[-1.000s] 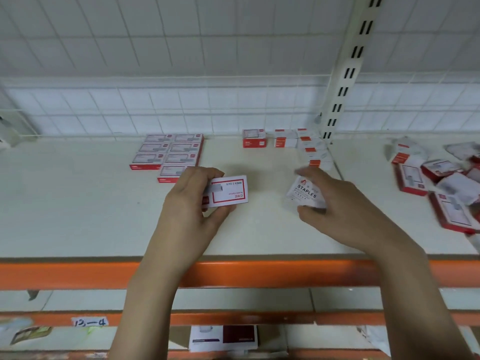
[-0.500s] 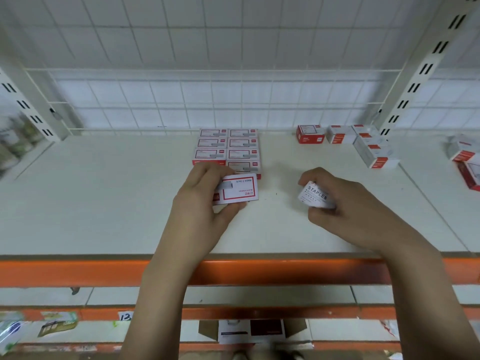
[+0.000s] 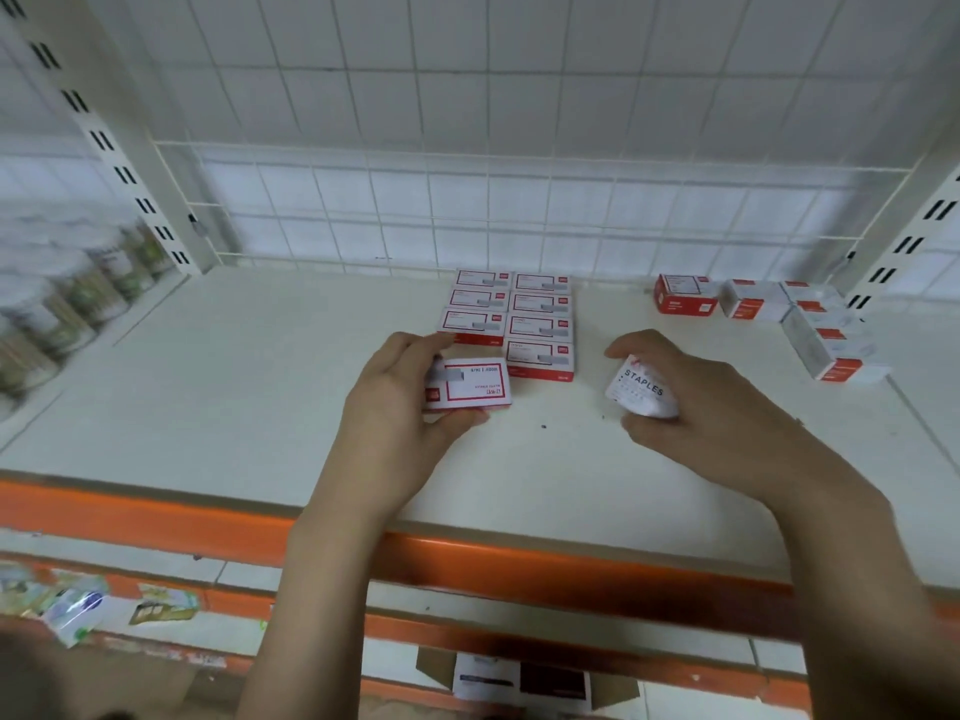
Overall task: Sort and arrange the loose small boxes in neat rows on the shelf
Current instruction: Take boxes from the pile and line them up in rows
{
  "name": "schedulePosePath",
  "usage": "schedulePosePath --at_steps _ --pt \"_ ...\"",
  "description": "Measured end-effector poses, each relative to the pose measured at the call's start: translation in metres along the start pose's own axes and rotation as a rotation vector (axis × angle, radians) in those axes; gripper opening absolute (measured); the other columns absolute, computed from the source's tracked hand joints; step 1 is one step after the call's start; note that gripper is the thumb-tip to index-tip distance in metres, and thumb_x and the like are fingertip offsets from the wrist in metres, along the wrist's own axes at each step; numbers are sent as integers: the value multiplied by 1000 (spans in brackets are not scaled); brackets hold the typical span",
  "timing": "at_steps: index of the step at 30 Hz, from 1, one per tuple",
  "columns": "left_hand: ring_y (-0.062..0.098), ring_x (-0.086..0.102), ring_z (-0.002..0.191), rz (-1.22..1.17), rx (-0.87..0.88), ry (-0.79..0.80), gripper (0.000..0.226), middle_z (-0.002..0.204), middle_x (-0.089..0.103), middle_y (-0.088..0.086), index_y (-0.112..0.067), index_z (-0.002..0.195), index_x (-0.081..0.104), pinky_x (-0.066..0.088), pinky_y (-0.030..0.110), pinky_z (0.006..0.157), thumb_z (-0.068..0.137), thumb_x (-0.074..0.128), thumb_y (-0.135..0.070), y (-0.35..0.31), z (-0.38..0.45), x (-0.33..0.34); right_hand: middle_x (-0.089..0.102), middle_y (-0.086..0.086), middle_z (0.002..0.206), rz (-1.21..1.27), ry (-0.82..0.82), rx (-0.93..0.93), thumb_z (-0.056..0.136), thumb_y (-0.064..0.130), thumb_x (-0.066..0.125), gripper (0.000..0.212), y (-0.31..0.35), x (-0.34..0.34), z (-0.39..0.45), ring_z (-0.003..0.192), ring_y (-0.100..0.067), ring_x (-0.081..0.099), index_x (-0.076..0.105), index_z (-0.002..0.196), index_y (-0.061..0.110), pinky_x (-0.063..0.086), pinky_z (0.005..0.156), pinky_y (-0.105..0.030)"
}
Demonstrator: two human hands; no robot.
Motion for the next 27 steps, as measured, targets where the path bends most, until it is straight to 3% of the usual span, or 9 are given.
schedulePosePath --at_steps 3,7,11,14,16,20,25,27 --pt "7 50 87 -14 -8 14 58 102 45 -3 -16 126 55 38 2 76 73 76 -28 -1 2 1 53 6 99 -5 19 -9 84 21 61 56 0 0 7 70 -8 54 31 127 42 37 55 -21" --pt "14 54 87 43 -32 112 50 104 42 -2 -22 130 51 47 26 78 84 63 -36 -6 5 6 50 7 104 -6 29 -3 83 23 61 61 -4 -1 15 78 -9 55 28 130 42 42 60 -22" --pt "15 58 96 112 -83 159 49 116 56 -12 -28 125 45 42 28 75 83 55 -50 -11 9 10 50 9 104 0 25 2 84 22 61 60 -10 -5 16 72 -5 53 29 131 43 38 56 -19" --pt "18 63 79 193 -100 169 61 113 61 -14 -30 122 44 47 35 76 73 43 -67 -15 13 11 50 9 105 2 17 15 85 22 60 60 -16 -7 14 72 -4 53 29 131 42 38 56 -19" --pt "17 61 73 139 -103 150 56 116 59 -14 -30 124 43 49 36 75 77 52 -61 -16 17 12 50 9 106 11 1 31 84 22 59 59 -19 -8 12 72 -3 52 29 131 43 38 57 -20" --pt "17 55 104 123 10 155 59 125 48 -11 -30 137 38 47 33 77 83 64 -33 -15 25 15 53 8 107 25 -27 72 84 22 60 59 -20 -8 8 76 -4 54 30 130 44 44 62 -22" --pt "2 54 82 -53 87 246 46 113 42 -19 -29 117 53 45 24 69 78 61 -6 -3 37 15 54 5 106 40 -71 113 84 21 59 58 -9 -6 10 82 -12 56 31 131 42 48 71 -28" --pt "-2 51 88 -147 85 282 45 110 42 -20 -33 109 52 41 17 71 69 58 -14 2 41 12 53 5 105 45 -87 140 84 21 59 59 -1 -1 11 86 -15 57 31 131 42 49 74 -31"
Point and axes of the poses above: each hand's wrist, its own z-axis towards the middle knuckle, its own x-axis out of the palm, y = z × x, the point moved 4 cm from there along z, towards the middle knuckle
